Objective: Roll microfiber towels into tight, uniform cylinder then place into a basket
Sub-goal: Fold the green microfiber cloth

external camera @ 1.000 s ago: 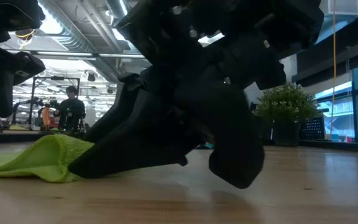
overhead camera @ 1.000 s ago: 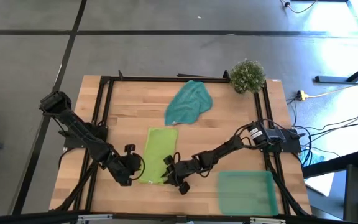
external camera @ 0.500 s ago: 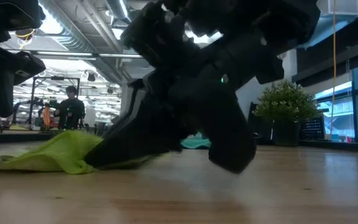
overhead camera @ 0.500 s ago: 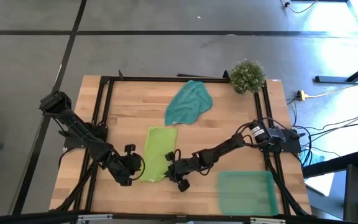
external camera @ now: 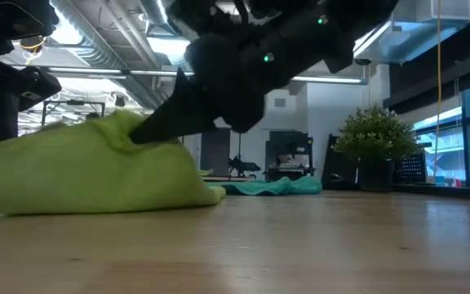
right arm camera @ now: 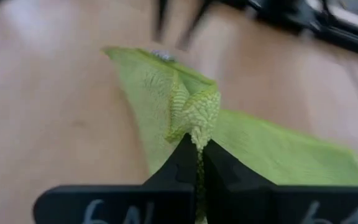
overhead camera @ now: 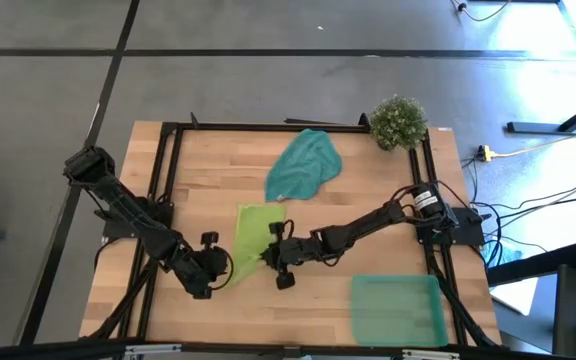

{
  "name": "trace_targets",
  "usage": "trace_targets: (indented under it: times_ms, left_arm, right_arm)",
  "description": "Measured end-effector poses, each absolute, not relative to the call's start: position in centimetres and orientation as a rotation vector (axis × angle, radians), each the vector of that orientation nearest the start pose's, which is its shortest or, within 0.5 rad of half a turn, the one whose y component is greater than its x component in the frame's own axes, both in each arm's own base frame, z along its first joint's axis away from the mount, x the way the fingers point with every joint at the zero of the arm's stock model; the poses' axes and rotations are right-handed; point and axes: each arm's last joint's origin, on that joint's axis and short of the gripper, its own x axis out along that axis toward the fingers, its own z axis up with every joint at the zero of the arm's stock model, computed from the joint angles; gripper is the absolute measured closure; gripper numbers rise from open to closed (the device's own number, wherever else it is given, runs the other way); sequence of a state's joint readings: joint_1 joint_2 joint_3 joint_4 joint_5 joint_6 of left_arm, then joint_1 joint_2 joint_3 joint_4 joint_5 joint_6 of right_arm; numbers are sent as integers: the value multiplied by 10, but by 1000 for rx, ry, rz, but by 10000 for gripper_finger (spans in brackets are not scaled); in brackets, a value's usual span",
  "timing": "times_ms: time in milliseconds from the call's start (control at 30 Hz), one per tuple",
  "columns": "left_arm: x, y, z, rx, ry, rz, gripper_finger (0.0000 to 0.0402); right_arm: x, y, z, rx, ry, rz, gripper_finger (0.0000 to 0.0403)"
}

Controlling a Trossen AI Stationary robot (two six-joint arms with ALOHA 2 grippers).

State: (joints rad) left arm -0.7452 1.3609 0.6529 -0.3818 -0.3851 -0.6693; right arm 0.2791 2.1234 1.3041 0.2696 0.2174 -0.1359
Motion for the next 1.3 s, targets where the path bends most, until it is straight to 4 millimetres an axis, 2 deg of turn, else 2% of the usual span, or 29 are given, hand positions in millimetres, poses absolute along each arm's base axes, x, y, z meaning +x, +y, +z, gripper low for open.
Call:
trace_targets:
  times_ms: [167, 333, 700, 1300]
  left_arm:
    - [179, -151, 164, -29, 965, -2, 312]
    - [179, -151, 164, -29, 965, -2, 312]
    - [179, -151, 164, -29, 965, -2, 312]
    - [179, -151, 164, -30, 966, -2, 312]
  right_arm:
    - [440, 100, 142, -195, 536, 13, 398]
    - [442, 90, 142, -184, 541, -13, 398]
    - [437, 81, 137, -245, 602, -242, 399]
    - [429, 80, 128, -241, 703, -341, 397]
